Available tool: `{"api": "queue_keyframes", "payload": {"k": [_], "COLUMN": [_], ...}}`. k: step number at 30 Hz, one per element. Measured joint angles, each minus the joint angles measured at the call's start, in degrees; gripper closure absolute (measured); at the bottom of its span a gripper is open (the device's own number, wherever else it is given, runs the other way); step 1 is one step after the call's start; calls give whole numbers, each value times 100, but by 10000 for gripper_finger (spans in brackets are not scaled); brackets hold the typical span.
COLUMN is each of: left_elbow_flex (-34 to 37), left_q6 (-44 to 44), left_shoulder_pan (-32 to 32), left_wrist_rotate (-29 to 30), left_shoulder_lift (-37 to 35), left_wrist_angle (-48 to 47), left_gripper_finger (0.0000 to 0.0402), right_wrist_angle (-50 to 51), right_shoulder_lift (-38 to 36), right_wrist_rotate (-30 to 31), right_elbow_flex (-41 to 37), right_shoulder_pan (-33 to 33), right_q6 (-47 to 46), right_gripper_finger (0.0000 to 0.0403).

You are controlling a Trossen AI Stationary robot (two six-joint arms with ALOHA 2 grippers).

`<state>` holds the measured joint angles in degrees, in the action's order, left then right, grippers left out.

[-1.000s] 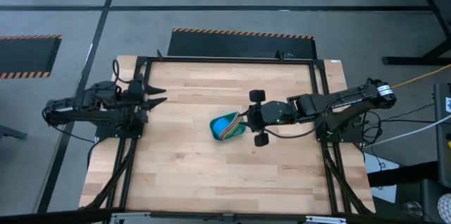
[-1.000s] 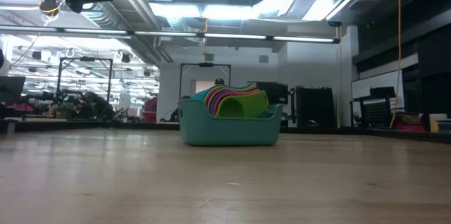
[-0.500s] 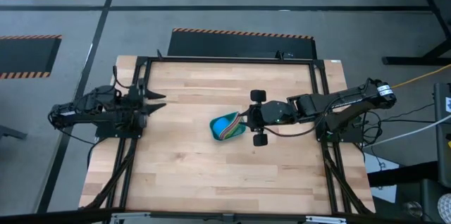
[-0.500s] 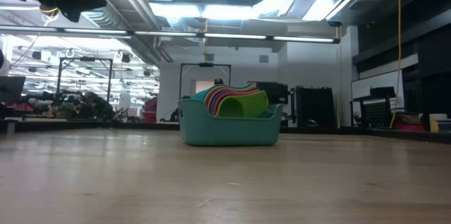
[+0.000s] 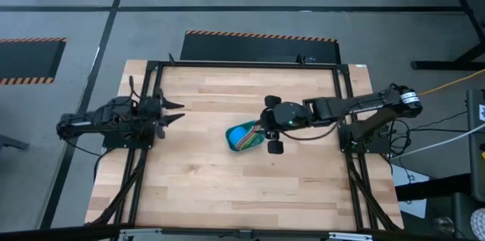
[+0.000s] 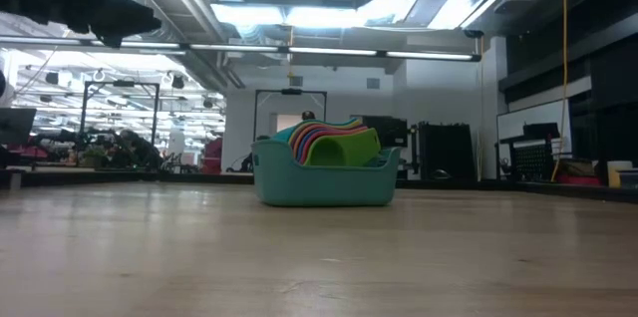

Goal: Nest measuring cups in basket
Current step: Return to Home Position

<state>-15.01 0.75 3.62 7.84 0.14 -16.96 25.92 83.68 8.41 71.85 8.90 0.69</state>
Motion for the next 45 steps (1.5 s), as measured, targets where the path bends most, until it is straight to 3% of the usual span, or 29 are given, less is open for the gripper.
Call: {"api": "queue_keyframes", "payload": {"k": [18, 45], "left_elbow_flex": [1433, 1456], "left_q6": [-6, -14], "left_shoulder_pan": [-2, -2], "left_wrist_rotate": [-70, -177], "left_shoulder_lift": [0, 0], "left_wrist_angle": [1994, 2042], "left_gripper_finger": [262, 262], "right_wrist_angle": [393, 397], "right_shoulder_lift": [616, 623], "right_wrist_rotate": [-210, -204], "right_elbow_flex": [0, 0], "right_shoulder_pan": [-240, -242], "right_q6": [-20, -3], "right_gripper_finger": [288, 288]}}
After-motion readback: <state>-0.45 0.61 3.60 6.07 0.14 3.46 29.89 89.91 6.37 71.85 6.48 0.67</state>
